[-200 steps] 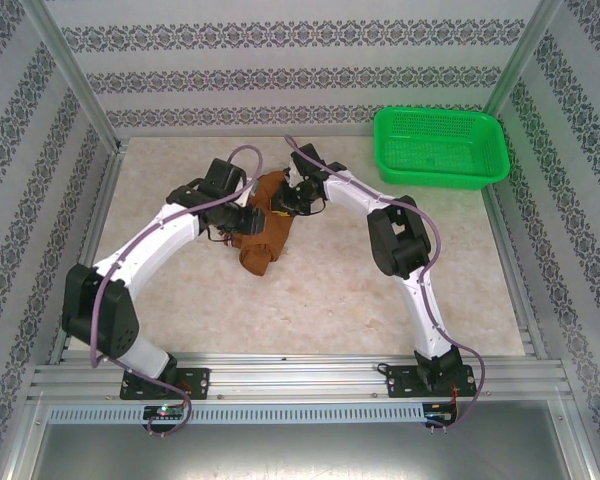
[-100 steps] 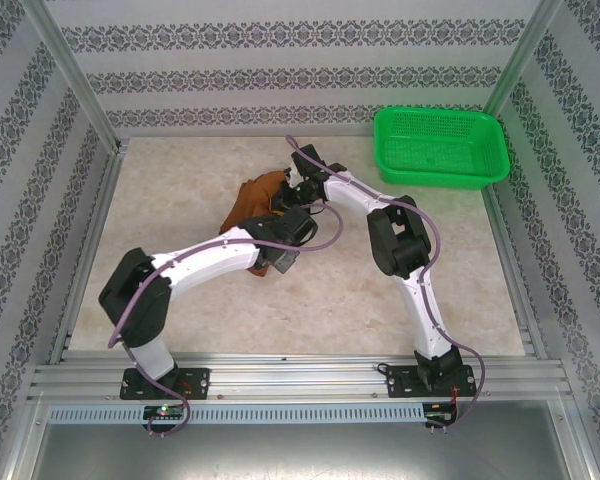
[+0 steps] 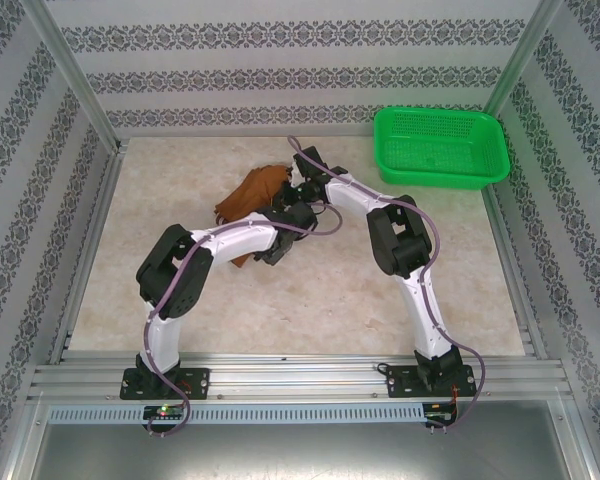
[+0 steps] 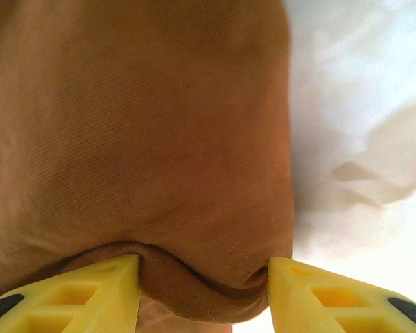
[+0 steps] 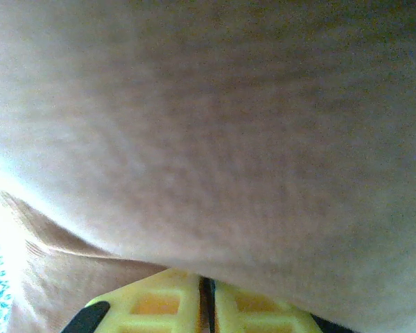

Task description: Roll up the long pants

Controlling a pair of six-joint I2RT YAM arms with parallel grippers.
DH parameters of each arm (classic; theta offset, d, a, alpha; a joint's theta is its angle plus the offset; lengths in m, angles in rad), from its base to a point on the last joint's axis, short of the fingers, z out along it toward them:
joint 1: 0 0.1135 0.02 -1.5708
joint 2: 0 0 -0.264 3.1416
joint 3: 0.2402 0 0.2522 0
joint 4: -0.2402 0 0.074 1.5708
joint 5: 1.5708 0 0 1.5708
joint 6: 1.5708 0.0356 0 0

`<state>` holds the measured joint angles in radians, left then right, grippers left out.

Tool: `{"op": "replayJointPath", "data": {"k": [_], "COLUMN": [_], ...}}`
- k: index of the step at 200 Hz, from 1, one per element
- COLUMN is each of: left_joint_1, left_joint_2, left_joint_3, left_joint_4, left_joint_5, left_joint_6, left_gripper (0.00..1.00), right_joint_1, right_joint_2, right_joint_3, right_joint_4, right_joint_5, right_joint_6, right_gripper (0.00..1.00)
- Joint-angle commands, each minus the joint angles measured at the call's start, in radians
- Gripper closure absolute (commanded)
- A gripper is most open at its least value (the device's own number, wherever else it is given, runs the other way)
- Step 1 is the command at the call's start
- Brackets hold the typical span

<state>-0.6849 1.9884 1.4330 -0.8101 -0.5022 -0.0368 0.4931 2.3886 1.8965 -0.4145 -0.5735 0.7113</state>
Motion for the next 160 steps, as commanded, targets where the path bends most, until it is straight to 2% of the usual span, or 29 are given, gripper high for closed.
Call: {"op": "replayJointPath", "data": {"k": [1,20,53,76,95,118,160], "left_joint_1": [0.026,0.015,-0.135,-0.182,-0.137,-0.055,0.076], "left_joint_2": [0.017,0.018,-0.193,-0.319,-0.348,-0.29,-0.17], "left_joint_3": [0.046,0.08,-0.095,-0.149,-0.123,-0.061,0.027], "left_joint_4": [-0.076,-0.089,0.181,0.272,0.263,0.207,0.118], "left_joint_5": [-0.031,-0.021,-0.027,-0.043,-0.053,-0.073,0.062], "left_joint_6": [-0.034,-0.02,0.153,0.176,0.145,0.112,0.081], "left_gripper": [0.54,0.54,0.51,0.51,0.51,0.51,0.51], "right_joint_1": [0.005,0.004,0.005,0.004,0.004,0.005,0.005], "right_joint_2": [0.057,0.054,0.057,0.057,0.058,0.058,0.05], "right_joint_3": [-0.057,-0.066,-0.06,-0.06,-0.058,-0.058,-0.059], "right_joint_4": [-0.145,-0.14,-0.138,-0.136,-0.132,-0.127,-0.125], "right_joint_5": [0.061,0.063,0.055,0.055,0.051,0.048,0.047], "right_joint_6": [0.006,0.01,0.016,0.016,0.019,0.023,0.025], "right_gripper": [0.87,0.87,0.87,0.87,0.87,0.87,0.87]}}
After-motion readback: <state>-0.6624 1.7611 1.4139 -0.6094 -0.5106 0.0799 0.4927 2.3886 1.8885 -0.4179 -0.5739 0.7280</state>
